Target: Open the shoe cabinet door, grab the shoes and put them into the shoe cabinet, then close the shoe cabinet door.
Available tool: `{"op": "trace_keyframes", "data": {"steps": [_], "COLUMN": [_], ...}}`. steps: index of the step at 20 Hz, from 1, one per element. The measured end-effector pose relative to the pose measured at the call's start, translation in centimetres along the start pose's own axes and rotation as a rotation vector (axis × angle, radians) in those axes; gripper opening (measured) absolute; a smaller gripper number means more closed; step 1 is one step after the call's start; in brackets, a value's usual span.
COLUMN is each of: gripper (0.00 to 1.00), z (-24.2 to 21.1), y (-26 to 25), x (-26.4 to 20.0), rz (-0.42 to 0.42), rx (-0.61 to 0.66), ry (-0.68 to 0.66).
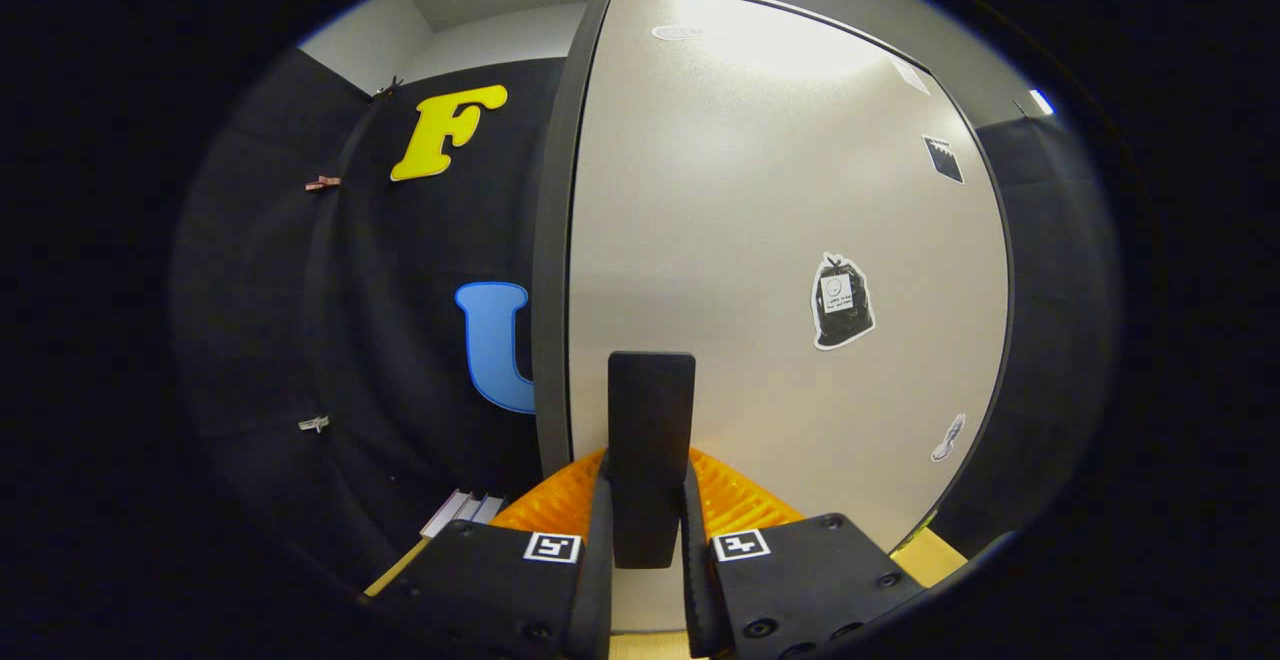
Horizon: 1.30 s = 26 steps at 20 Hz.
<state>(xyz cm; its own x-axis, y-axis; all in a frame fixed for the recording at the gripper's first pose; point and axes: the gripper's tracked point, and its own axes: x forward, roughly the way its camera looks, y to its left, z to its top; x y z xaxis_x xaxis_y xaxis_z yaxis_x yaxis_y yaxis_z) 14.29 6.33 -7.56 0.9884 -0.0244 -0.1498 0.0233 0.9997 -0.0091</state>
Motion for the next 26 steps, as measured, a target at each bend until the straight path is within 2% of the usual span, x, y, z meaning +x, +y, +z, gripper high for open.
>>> {"op": "trace_keyframes", "data": {"steps": [12,14,26], "gripper": [0.33,0.18,0.18], "z": [-0.2,-0.1,-0.1], "y": [-1.1,-1.7,-6.1], "x": [-5.7,-6.8,-14.1], "rz": [0.088,0.095,0.205], "rx": [0.016,0.038,0.014], "ry": [0.023,0.013,0.035]}}
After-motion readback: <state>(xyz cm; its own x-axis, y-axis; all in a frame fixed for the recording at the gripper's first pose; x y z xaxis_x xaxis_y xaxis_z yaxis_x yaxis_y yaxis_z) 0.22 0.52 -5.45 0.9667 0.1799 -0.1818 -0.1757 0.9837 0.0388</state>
